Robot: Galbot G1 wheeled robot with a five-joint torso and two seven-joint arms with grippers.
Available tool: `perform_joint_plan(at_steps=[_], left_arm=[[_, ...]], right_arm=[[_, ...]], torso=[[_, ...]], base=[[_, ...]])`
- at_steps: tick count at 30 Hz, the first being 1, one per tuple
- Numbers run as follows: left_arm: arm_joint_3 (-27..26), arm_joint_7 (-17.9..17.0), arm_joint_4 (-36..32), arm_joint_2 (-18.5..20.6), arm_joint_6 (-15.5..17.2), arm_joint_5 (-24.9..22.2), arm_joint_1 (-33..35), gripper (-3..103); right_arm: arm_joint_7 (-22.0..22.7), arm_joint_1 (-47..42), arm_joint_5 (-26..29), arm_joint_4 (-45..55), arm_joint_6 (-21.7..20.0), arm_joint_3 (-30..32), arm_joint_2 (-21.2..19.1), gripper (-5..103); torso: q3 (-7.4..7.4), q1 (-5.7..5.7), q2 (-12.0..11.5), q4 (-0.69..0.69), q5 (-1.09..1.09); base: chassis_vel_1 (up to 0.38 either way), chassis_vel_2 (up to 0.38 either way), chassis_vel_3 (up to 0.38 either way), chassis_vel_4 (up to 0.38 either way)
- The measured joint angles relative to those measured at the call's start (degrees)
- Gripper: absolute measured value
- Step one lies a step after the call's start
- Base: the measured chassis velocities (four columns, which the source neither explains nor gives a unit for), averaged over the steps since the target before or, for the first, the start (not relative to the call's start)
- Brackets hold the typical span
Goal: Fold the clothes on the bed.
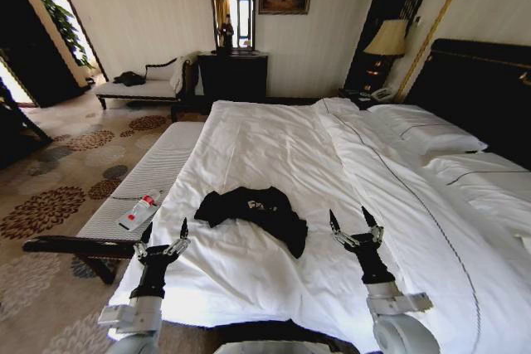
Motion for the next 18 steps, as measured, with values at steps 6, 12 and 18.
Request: perform_joint_plan(at_steps=[6, 12, 18], left_arm=[[-0.97, -1.53, 0.73, 2.1, 1.19, -0.05, -1.8, 100], [-2.88, -4.18, 2.45, 11.92, 7.42, -4.05, -7.97, 100], [-0.7, -4.52, 11.98, 21.49, 15.3, -8.94, -19.3, 100]], right_arm=[[0.89, 0.57, 0.53, -0.19, 0.28, -0.31, -0.2, 100], [1.83, 1.97, 0.85, -1.22, 0.28, -0.39, -1.36, 100], [2.63, 3.61, 1.07, -3.73, 0.24, -1.61, -2.22, 100]], torso=[[0.0, -0.01, 0.0, 0.0, 0.0], [0.0, 0.0, 0.0, 0.01, -0.01], [0.01, 0.01, 0.0, 0.0, -0.02]], base=[[0.0, 0.0, 0.0, 0.0], [0.0, 0.0, 0.0, 0.0], [0.0, 0.0, 0.0, 0.0]])
